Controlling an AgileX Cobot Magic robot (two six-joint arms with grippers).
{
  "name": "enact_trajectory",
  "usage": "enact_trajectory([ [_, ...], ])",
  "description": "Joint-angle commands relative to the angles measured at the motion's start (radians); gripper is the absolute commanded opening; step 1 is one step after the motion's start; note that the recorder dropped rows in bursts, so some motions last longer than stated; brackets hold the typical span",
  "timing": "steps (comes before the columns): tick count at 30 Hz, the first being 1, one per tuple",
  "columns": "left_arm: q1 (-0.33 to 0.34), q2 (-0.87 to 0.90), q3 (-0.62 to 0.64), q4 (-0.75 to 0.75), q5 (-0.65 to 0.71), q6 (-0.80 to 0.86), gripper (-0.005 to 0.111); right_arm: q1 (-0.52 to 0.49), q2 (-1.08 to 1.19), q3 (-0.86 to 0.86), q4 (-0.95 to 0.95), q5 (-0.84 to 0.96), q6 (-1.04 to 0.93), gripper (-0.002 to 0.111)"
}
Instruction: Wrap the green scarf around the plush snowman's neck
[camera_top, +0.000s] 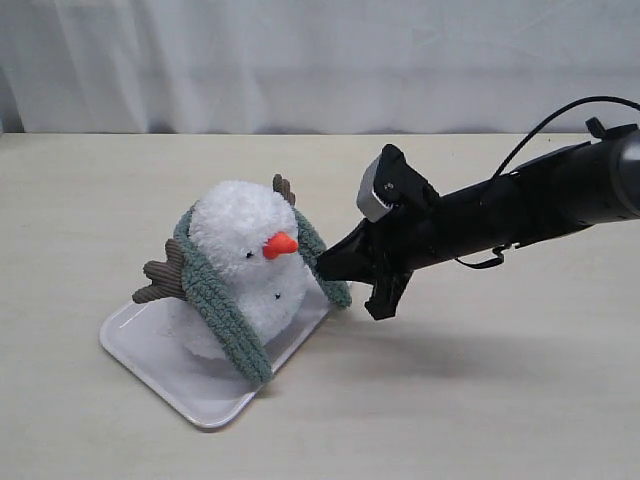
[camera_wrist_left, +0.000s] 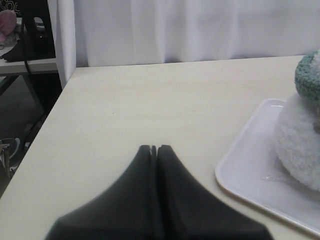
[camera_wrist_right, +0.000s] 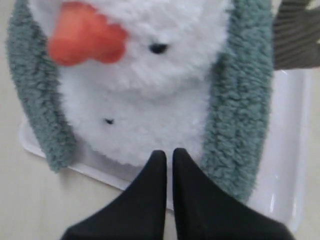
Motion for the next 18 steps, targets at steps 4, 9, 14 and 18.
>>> enact_trajectory([
  [4, -0.003, -0.002, 0.003, 0.001, -0.014, 0.001, 0.000, 0.000, -0.002, -0.028, -0.077, -0.051, 0.180, 0.018],
  [9, -0.003, -0.002, 0.003, 0.001, -0.014, 0.001, 0.000, 0.016, 0.009, -0.028, -0.081, -0.072, 0.174, 0.056],
  [14, -0.003, -0.002, 0.003, 0.001, -0.014, 0.001, 0.000, 0.089, 0.054, -0.029, -0.081, -0.268, 0.144, 0.061],
  [18, -0.003, -0.002, 0.003, 0.001, -0.014, 0.001, 0.000, 0.129, 0.068, -0.031, -0.054, -0.384, 0.101, 0.057],
])
